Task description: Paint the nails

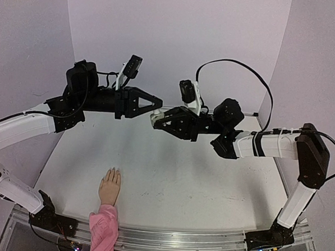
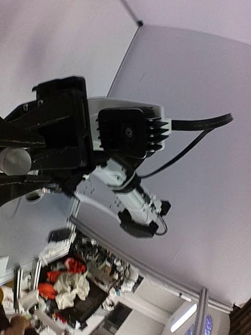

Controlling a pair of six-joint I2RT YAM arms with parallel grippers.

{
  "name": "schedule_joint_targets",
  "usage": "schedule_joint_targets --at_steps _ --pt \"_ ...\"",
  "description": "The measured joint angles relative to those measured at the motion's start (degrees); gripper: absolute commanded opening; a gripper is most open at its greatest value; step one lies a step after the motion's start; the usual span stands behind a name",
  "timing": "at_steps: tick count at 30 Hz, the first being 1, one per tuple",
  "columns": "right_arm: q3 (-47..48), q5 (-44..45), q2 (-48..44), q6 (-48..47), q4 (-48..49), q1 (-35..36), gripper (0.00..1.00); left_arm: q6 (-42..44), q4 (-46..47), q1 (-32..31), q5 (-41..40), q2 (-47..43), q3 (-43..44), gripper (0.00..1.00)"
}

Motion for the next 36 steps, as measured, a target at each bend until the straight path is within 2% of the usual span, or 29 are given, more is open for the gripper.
schedule_joint_targets --at_steps 2,4,6,7,8,10,11,13,15,18,21,24,26,32,36 --pt "-0.39 4.04 -0.74 -2.71 -3.61 -0.11 0.00 2.01 -1.11 0.31 -4.15 -0.15 0.02 0.00" --pt "-1.16 13.94 -3.04 -9.27 -11.96 0.37 0.00 2.89 -3.61 0.50 -12.00 -0.42 0.04 0.00" --pt "-1.36 31.93 -5.27 -17.53 -20.35 3.65 0.00 2.86 -6.40 0.74 -21.66 -0.39 0.76 0.00" --pt "-1.42 45.07 -5.55 -23.37 -22.29 6.95 0.00 2.54 -8.17 0.74 -26.29 -0.22 1.44 0.00" --pt "-1.84 60.39 -5.03 -30.69 -21.38 11.08 0.00 2.10 -10.62 0.63 -29.57 -0.07 2.36 0.00" --pt "-2.67 79.80 -2.23 -44.30 -15.17 16.85 0.00 1.33 -15.78 -0.79 -34.56 0.39 4.33 0.01" --pt "-2.43 86.51 -0.17 -50.27 -12.00 18.56 0.00 1.25 -17.57 -1.38 -36.17 1.03 5.22 0.04" --pt "-0.66 94.57 3.37 -57.77 -9.55 19.96 0.00 1.01 -20.02 -1.53 -38.03 2.60 6.34 0.12" --pt "0.61 97.42 5.35 -61.05 -10.95 19.85 0.00 0.83 -21.57 -1.22 -38.93 3.98 6.64 0.23" --pt "0.79 93.79 5.01 -59.45 -15.85 18.64 0.00 1.11 -24.06 -0.74 -38.64 4.57 6.64 0.50" --pt "0.76 81.48 2.60 -55.10 -21.11 15.17 0.00 2.23 -25.14 -0.68 -37.22 3.74 6.58 0.74" --pt "0.48 65.79 -0.87 -50.01 -24.06 10.75 0.00 3.50 -24.90 -0.70 -34.60 1.11 5.44 0.89" --pt "0.35 54.97 -2.84 -46.18 -24.90 7.65 0.00 4.52 -24.35 -0.55 -32.61 -1.20 4.13 0.95" --pt "1.03 23.17 -4.33 -33.18 -25.11 0.46 0.00 4.79 -20.13 1.60 -24.39 -9.01 -0.74 0.93" --pt "3.54 8.66 -1.81 -24.61 -23.06 0.46 0.00 3.34 -14.67 2.95 -18.67 -10.97 -3.19 0.76"
